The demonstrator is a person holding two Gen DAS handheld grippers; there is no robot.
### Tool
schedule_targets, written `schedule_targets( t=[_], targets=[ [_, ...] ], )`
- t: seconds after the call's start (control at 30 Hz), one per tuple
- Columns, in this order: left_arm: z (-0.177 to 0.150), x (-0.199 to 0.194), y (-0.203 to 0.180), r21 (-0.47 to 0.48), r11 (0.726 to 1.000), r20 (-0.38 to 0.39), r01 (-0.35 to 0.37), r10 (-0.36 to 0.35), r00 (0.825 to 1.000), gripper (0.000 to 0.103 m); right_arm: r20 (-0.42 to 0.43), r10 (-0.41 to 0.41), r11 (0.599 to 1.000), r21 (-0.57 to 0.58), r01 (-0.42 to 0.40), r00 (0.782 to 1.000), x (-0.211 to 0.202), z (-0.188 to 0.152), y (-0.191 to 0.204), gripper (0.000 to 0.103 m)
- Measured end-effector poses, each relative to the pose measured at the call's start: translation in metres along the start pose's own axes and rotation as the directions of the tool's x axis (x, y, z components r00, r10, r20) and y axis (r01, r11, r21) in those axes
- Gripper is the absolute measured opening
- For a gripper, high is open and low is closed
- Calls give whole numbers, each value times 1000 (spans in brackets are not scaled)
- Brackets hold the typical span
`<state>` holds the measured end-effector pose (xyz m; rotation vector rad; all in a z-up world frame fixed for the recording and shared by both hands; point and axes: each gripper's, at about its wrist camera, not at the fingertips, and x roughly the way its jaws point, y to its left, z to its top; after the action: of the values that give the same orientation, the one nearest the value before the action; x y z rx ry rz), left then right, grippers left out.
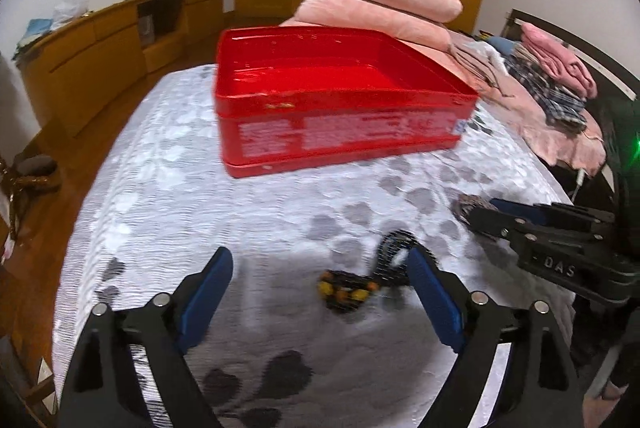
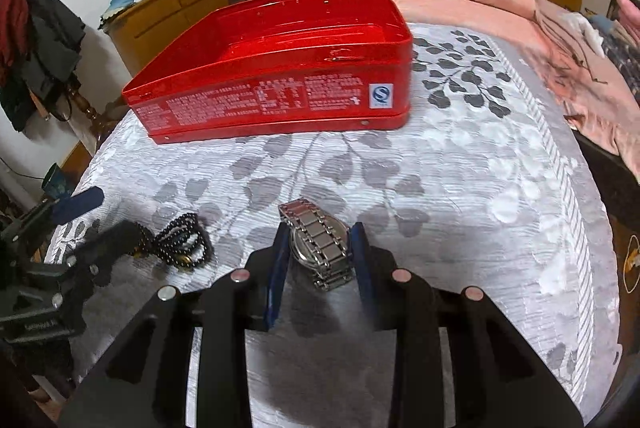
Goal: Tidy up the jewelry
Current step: 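Close left tool on the black bead strand and lift it while right tool holds the watch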
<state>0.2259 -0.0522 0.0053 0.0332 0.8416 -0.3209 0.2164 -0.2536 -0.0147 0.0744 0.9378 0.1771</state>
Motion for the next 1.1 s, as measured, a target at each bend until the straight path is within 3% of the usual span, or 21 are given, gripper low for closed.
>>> schedule_targets(
  t=[0.3, 0.37, 0.53, 0.6, 0.83, 0.87, 0.9, 0.93, 1.1],
  targets=[
    [-5, 12, -14, 43, 997, -57, 70, -68, 996, 66, -4, 6, 1000, 11, -6, 1000, 0, 0, -1, 30],
    [-7, 14, -16, 53, 996, -71, 78, -74, 995, 55, -5, 8, 1000, 14, -8, 1000, 1, 0, -2, 30],
    [-5, 11, -13, 29, 996, -46, 86, -84, 995, 46, -5, 10, 1000, 18, -10, 1000, 1, 0, -2, 30],
    [-3, 7, -7, -7, 998, -17, 55, -56, 998, 23, -6, 11, 1000, 14, -10, 1000, 1, 0, -1, 30],
    [-1, 7, -2, -17, 999, -25, 45, -45, 999, 26, -15, 14, 1000, -13, -14, 1000, 2, 0, 4, 34],
    [-1, 7, -4, -5, 999, -29, 46, -46, 999, 34, -16, 13, 1000, -15, -13, 1000, 2, 0, 5, 35],
    [-1, 9, -6, 0, 999, -38, 51, -51, 998, 50, -16, 13, 1000, -18, -13, 1000, 3, 0, 5, 35],
    [-2, 12, -8, 2, 998, -51, 59, -59, 997, 54, -16, 13, 1000, -20, -14, 1000, 2, -1, 6, 36],
    [-5, 16, -16, 36, 997, -71, 62, -59, 996, 58, -15, 22, 1000, -16, -22, 1000, 2, -1, 4, 36]
  ],
)
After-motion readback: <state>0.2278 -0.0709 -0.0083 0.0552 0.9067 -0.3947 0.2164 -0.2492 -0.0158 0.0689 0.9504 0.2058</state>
